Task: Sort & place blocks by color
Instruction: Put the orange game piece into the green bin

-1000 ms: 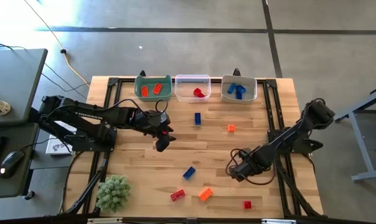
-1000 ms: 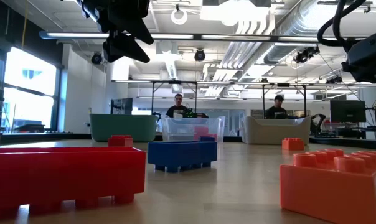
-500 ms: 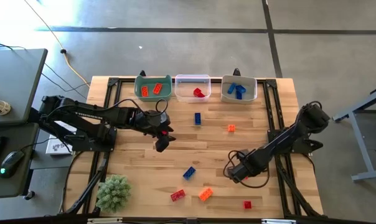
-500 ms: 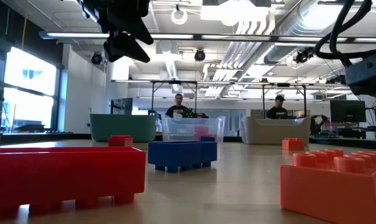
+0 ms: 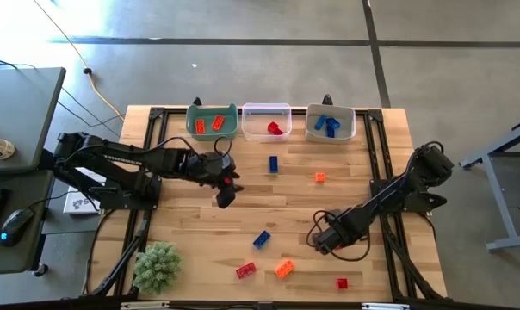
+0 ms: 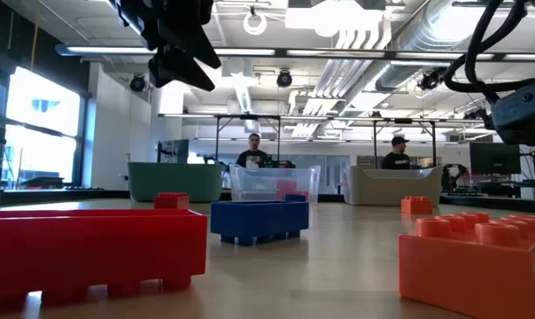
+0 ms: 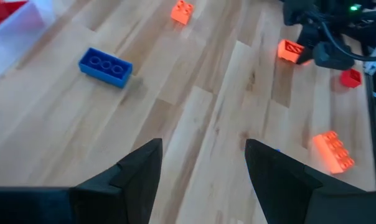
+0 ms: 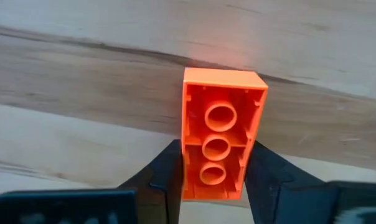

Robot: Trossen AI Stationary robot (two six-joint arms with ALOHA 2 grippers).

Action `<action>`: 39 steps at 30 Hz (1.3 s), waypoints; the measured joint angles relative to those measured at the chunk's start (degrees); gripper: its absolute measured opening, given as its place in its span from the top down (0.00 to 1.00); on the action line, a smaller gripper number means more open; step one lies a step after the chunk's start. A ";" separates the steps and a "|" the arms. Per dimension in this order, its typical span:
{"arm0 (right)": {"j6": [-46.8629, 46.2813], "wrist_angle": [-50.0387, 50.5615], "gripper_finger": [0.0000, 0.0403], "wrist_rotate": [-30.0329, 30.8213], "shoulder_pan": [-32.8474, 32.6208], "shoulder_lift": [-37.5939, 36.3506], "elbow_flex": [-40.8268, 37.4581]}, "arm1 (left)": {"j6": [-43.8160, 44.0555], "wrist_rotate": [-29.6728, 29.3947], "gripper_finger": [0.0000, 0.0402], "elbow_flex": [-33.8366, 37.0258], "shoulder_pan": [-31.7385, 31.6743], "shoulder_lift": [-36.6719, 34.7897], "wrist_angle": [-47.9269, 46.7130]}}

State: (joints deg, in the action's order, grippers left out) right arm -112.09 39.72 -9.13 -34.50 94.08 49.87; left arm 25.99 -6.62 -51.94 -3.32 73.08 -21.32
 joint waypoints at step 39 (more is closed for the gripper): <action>41.27 -45.13 0.73 23.02 27.78 -6.45 0.00 | -12.50 34.38 0.45 0.00 -25.64 0.00 10.72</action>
State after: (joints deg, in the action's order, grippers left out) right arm -70.82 -5.41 13.90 -6.72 87.64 49.87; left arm 13.49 27.75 -51.94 -28.96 73.08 -10.61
